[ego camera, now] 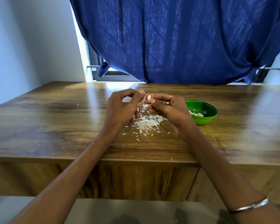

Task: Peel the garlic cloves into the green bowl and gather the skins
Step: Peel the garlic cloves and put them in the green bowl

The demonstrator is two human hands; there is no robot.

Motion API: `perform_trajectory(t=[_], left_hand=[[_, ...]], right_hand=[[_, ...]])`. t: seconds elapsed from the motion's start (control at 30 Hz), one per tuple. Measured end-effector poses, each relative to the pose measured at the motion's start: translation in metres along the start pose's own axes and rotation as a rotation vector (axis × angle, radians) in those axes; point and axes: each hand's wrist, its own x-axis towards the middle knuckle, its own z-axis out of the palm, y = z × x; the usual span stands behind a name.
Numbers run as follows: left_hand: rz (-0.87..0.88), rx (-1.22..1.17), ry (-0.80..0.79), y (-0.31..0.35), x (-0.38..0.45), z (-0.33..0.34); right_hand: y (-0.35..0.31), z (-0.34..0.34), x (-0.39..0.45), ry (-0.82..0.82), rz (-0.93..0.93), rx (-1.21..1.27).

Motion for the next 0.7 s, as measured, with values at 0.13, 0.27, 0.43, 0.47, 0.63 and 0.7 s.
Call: perform_trajectory(t=[0.13,0.27,0.43,0.47,0.63,0.7], left_hand=[[0.017,0.010,0.001,0.0004,-0.0010,-0.0014],[0.004,0.016,-0.012,-0.0022,-0.0003,-0.0017],[-0.031,-0.020,-0.019,-0.0025,0.0009,-0.0011],[-0.028,-0.012,-0.014,-0.0027,0.0010,-0.0010],[-0.023,0.012,0.009,-0.0032,0.0004,-0.0013],[-0.023,0.024,0.013,-0.0041,0.0011,-0.0015]], right_hand=[[0.0015,-0.0004,0.0002,0.020,-0.050,-0.070],[0.0032,0.0008,0.0010,0.048,-0.109,-0.153],[0.0046,-0.0010,0.0027,0.083,-0.146,-0.204],[0.0047,-0.0008,0.0028,0.081,-0.145,-0.208],[0.0066,-0.0011,0.0037,0.064,-0.164,-0.254],[0.0078,-0.0022,0.0043,0.068,-0.176,-0.281]])
